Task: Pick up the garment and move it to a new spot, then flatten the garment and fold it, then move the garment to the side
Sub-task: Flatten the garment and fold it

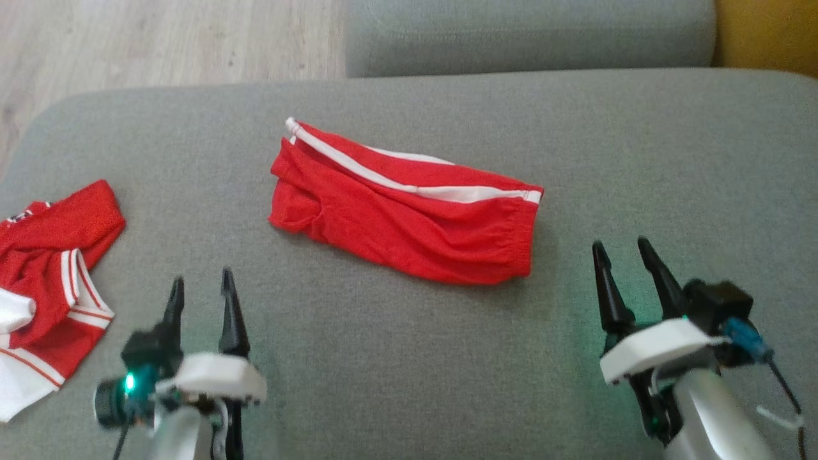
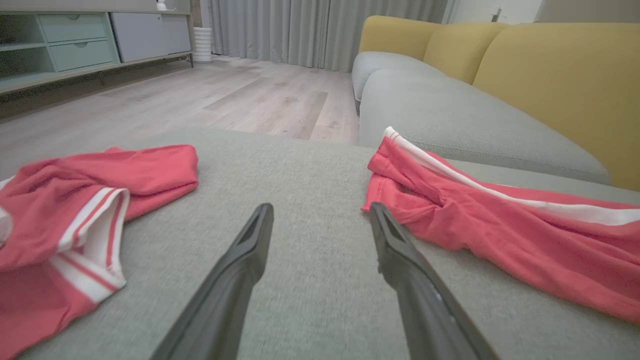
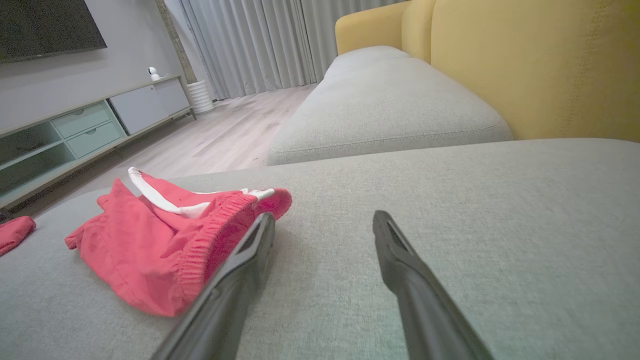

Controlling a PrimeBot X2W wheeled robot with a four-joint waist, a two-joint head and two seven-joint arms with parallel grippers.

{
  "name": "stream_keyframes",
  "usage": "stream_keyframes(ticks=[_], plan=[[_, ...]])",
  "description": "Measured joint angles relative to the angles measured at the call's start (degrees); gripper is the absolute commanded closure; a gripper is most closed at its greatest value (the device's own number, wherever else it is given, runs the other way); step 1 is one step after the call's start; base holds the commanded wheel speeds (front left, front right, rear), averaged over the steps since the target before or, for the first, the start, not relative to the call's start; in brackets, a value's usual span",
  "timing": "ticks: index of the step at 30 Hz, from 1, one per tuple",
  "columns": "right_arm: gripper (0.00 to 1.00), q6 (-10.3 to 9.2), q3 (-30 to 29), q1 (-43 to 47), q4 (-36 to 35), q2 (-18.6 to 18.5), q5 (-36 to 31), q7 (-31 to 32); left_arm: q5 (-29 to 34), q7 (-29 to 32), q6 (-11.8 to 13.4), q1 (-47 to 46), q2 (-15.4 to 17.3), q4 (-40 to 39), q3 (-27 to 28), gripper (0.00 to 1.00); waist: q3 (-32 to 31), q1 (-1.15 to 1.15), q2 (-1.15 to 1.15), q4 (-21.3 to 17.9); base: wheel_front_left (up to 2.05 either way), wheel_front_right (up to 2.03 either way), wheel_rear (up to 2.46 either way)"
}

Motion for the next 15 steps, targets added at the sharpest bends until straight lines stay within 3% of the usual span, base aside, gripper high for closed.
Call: stream_keyframes(ticks=[6,15], plan=[[0.00,0.00,-2.2,3.3,0.1,1.5,-2.4,0.0,0.7,0.0,-0.5,5.7,-0.7,-2.1,1.7,0.00,-2.0,0.00,0.00,-0.1,0.00,0.00,0.00],[0.00,0.00,-2.8,3.4,0.1,1.9,-3.1,0.0,0.7,0.0,-0.5,6.0,-0.8,-3.1,0.5,0.00,-2.1,0.01,0.00,-0.4,0.00,0.00,0.00]])
